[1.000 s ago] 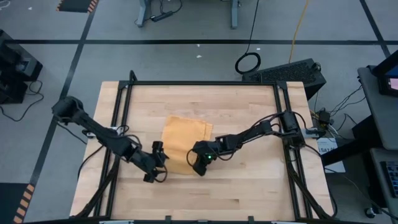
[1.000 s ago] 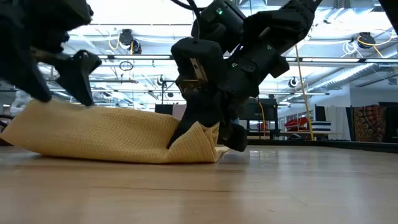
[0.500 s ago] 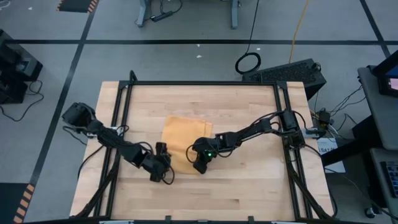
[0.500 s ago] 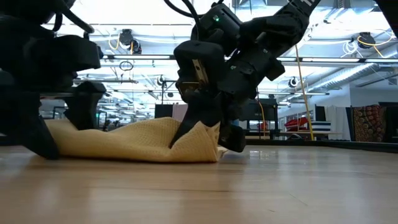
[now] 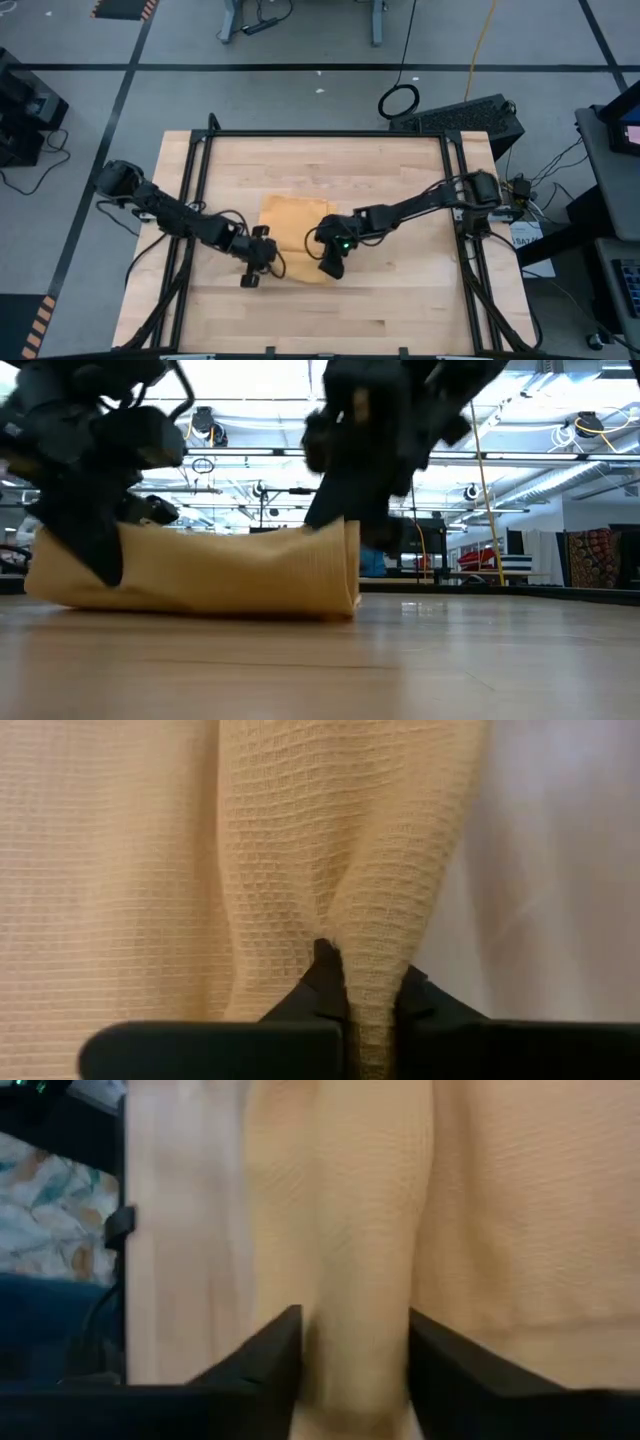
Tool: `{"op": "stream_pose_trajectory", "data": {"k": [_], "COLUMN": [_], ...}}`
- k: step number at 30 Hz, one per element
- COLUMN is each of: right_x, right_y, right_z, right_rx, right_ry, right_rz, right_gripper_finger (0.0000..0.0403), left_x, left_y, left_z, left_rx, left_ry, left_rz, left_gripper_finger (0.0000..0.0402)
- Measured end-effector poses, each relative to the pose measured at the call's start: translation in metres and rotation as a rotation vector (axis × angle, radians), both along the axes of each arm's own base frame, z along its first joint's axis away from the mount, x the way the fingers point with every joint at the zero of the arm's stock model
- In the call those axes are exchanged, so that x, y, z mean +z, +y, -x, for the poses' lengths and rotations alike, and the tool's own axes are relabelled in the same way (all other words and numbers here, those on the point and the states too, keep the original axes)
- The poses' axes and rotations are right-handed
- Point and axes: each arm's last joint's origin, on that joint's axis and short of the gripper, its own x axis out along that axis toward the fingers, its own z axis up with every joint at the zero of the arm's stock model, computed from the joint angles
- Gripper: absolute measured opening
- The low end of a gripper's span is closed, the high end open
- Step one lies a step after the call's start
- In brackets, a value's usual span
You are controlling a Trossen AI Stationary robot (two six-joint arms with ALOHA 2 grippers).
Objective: Roll towel
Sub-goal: Roll the yellow towel
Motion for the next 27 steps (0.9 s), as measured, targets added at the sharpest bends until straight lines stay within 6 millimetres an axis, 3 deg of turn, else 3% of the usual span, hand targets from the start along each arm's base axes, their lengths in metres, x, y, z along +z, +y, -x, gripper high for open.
{"op": "stream_pose_trajectory", "data": {"k": [7,11,15,20,27], "right_x": [0.063,0.074,0.065,0.040,-0.004], "right_y": [0.011,0.032,0.054,0.075,0.083], "right_z": [0.030,0.037,0.037,0.024,0.005], "right_rx": [-0.025,-0.046,-0.085,-0.136,-0.199], "right_ry": [-0.108,-0.181,-0.197,-0.256,-0.275], "right_rz": [0.193,0.310,0.395,0.467,0.462], "right_gripper_finger": [0.0257,0.0290,0.0317,0.0341,0.0341], "left_x": [0.010,0.008,0.003,-0.008,-0.021], "left_y": [0.026,0.043,0.061,0.076,0.085], "left_z": [-0.007,-0.010,-0.012,-0.009,-0.010], "left_rx": [0.020,0.008,0.027,0.099,0.128], "left_ry": [0.017,0.066,0.117,0.162,0.205], "left_rz": [0.205,0.349,0.508,0.555,0.577], "left_gripper_finger": [0.0036,0.0040,0.0041,0.0041,0.0042]}}
